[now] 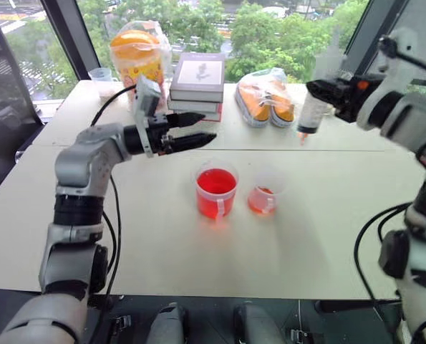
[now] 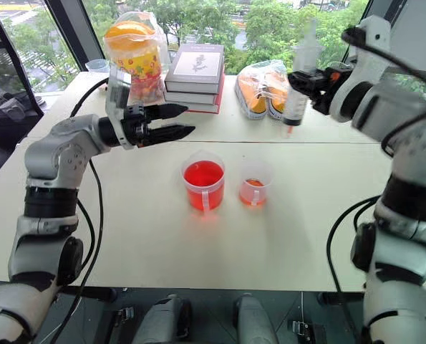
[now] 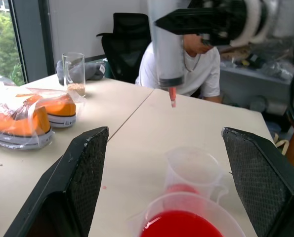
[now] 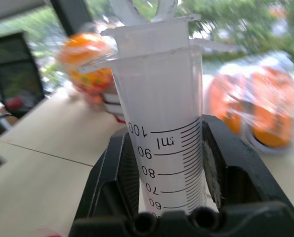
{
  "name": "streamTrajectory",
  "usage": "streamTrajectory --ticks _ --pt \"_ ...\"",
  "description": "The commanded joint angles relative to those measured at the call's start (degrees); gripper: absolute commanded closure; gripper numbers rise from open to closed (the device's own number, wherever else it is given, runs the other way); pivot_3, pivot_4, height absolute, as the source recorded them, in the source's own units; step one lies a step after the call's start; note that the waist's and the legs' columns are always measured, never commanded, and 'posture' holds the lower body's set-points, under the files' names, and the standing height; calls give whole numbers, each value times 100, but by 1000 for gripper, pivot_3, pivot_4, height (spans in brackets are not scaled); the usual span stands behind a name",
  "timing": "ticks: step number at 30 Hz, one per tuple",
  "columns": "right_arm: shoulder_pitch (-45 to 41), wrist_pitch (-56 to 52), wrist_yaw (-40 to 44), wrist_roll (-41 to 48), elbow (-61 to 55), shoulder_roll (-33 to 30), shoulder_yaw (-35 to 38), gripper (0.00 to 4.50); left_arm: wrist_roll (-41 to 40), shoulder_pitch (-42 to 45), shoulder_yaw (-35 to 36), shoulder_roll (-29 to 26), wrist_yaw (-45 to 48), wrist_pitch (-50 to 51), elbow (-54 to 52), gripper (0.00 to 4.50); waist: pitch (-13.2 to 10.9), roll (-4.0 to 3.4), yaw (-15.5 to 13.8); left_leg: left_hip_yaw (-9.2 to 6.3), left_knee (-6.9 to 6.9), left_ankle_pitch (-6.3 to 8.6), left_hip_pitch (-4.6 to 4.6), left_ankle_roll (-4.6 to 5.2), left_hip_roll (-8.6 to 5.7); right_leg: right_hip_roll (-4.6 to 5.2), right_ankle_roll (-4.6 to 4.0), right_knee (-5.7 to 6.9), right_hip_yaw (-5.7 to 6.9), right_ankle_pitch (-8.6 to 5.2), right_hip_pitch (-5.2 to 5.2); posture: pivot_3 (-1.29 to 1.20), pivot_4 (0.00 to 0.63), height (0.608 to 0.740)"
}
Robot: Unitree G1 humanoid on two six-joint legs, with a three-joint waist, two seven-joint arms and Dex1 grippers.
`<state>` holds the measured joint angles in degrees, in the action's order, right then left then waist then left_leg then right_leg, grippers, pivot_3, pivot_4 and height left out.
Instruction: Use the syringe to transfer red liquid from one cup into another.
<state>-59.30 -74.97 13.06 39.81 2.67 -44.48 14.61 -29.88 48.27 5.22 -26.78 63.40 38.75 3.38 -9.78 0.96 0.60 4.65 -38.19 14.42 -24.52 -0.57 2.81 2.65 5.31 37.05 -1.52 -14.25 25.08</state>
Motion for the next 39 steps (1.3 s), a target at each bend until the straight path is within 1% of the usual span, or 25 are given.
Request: streamTrajectory --ticks 1,3,5,8,12,17,19,20,21,23,24,25,28,30,31,33,36,39 --pt "-384 -339 533 -639 1188 -534 -1015 3126 -380 -116 114 -34 -216 220 -643 742 0 0 8 0 1 0 0 0 -1 0 0 -1 -1 0 0 0 150 740" --pt "-595 -215 945 -987 1950 -676 -1565 3126 -472 -222 143 -42 -312 255 -776 742 0 0 21 2 1 1 -2 1 -2 -1 0 -3 -3 0 2 0 150 740" --pt "-784 -30 1603 -1351 2806 -754 -2223 3126 -559 -367 153 -64 -410 289 -947 742 0 -1 53 2 0 1 0 1 -2 -3 1 2 -4 0 3 0 150 740" --pt "-970 178 2342 -1771 3567 -742 -2870 3126 -633 -527 129 -117 -547 327 -1159 742 0 -2 57 2 2 1 1 1 -1 -9 1 4 -6 0 5 0 150 740" --pt "-1164 260 2909 -2269 4465 -523 -3325 3126 -793 -671 158 -171 -714 415 -1387 742 0 -2 50 3 2 0 -1 1 -1 -9 2 5 -7 1 9 0 150 740" --pt "-1207 601 3299 -2757 5077 -183 -3493 3126 -849 -793 114 -209 -884 394 -1503 742 0 -2 51 4 0 0 1 1 -1 -9 2 7 -7 1 7 0 150 740" --pt "-1214 678 3319 -2886 5290 -61 -3417 2120 -848 -815 81 -219 -930 391 -1528 696 0 -2 47 4 0 0 1 0 -1 -8 2 7 -7 1 7 0 150 740" --pt "-1216 712 3334 -2944 5362 -13 -3381 1849 -860 -820 73 -229 -950 400 -1539 696 0 -2 45 4 0 0 0 0 -1 -9 2 7 -6 1 7 0 150 740" --pt "-1223 742 3354 -3002 5422 24 -3351 1370 -871 -822 68 -238 -964 406 -1544 696 0 -2 41 4 0 0 0 0 -1 -9 2 7 -6 1 7 0 150 740" --pt "-1243 744 3403 -3061 5469 59 -3262 213 -890 -834 56 -266 -979 417 -1545 696 0 -2 35 5 0 0 0 0 -1 -8 2 6 -6 1 7 0 150 740" --pt "-1249 719 3425 -3074 5447 55 -3207 92 -899 -841 49 -281 -983 423 -1545 696 0 -2 30 6 0 0 0 0 -1 -8 2 6 -6 1 7 0 150 740" --pt "-1251 686 3458 -3083 5398 35 -3164 92 -916 -849 49 -298 -987 439 -1551 696 0 -2 31 5 0 0 0 0 -1 -8 2 6 -6 1 7 0 150 740" --pt "-1250 504 3568 -3015 4910 -184 -2932 92 -989 -883 78 -368 -986 496 -1572 696 -1 -3 34 6 0 0 0 0 -1 -8 2 7 -6 1 7 0 150 740" --pt "-1058 458 3674 -2970 4083 -463 -2840 92 -1029 -919 112 -442 -968 529 -1588 696 -2 -5 30 6 0 0 0 0 -1 -8 2 9 -6 1 9 0 150 740" --pt "-914 265 3747 -2786 3473 -614 -2639 92 -1051 -930 132 -478 -962 544 -1585 696 -2 -5 27 5 1 0 -3 0 -1 -7 2 9 -6 1 12 0 150 740" --pt "-384 -86 3936 -2325 1887 -996 -2146 92 -1102 -950 170 -564 -976 595 -1571 696 -2 -5 5 2 5 1 -3 0 -1 -8 2 7 -4 1 12 0 150 740" --pt "500 -531 4016 -1737 47 -1318 -1303 92 -1050 -1002 129 -706 -966 580 -1520 696 -1 -4 4 -7 8 1 -5 0 0 -9 2 2 2 0 9 0 150 740" --pt "1421 -1095 3874 -1213 -1770 -1185 -71 92 -980 -1130 80 -912 -856 578 -1384 696 -1 -3 3 -10 4 1 1 0 0 -8 2 3 4 0 0 0 150 740"
